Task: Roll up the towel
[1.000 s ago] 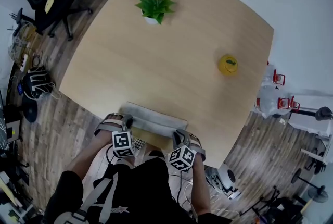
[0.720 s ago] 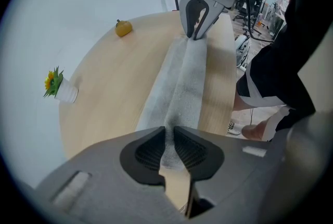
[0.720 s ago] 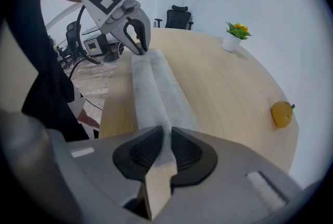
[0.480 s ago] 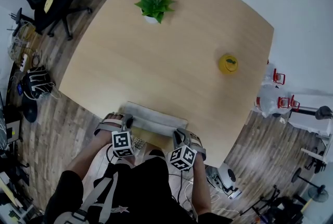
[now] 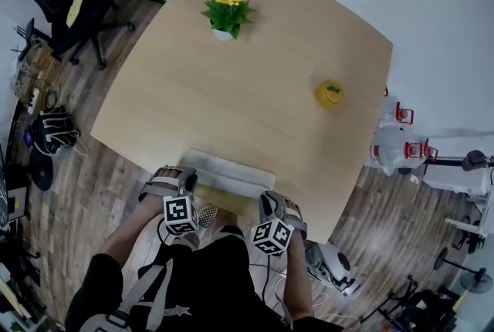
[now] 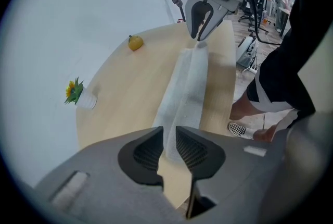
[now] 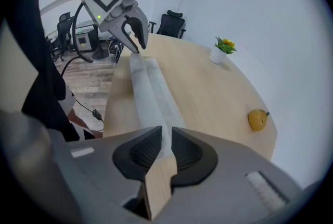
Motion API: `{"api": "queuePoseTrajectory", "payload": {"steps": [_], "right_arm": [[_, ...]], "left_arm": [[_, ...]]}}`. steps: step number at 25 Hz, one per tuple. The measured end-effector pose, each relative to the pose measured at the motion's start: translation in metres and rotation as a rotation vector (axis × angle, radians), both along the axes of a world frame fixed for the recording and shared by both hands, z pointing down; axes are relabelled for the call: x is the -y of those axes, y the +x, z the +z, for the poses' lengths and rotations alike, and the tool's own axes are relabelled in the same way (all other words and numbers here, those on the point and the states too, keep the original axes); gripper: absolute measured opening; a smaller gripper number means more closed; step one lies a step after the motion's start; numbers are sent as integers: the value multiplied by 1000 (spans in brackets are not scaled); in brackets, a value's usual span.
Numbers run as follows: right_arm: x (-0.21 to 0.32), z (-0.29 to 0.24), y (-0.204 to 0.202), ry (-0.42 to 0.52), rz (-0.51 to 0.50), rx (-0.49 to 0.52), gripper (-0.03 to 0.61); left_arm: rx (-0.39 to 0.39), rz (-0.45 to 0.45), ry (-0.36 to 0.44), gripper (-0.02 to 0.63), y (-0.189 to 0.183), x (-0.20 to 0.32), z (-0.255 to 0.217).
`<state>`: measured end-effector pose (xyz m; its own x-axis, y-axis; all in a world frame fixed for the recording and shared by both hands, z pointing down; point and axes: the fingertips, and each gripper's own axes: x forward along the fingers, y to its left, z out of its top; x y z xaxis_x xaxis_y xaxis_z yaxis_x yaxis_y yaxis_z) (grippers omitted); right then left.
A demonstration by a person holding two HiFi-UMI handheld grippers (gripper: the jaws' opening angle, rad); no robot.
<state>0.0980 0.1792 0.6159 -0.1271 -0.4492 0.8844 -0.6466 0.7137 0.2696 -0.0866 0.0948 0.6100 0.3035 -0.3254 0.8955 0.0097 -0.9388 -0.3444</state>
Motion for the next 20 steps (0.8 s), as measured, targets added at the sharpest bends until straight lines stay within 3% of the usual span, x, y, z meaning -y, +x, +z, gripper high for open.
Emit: {"api": "queuePoseTrajectory", "payload": {"steps": [8, 20], "right_arm": [[-20, 2, -15, 30, -20, 2, 132], [-23, 30, -15, -13, -18, -11, 146]], "left_arm": [[-16, 34, -21, 157, 0, -27, 3], [1, 55, -68, 164, 3, -35, 32]]}}
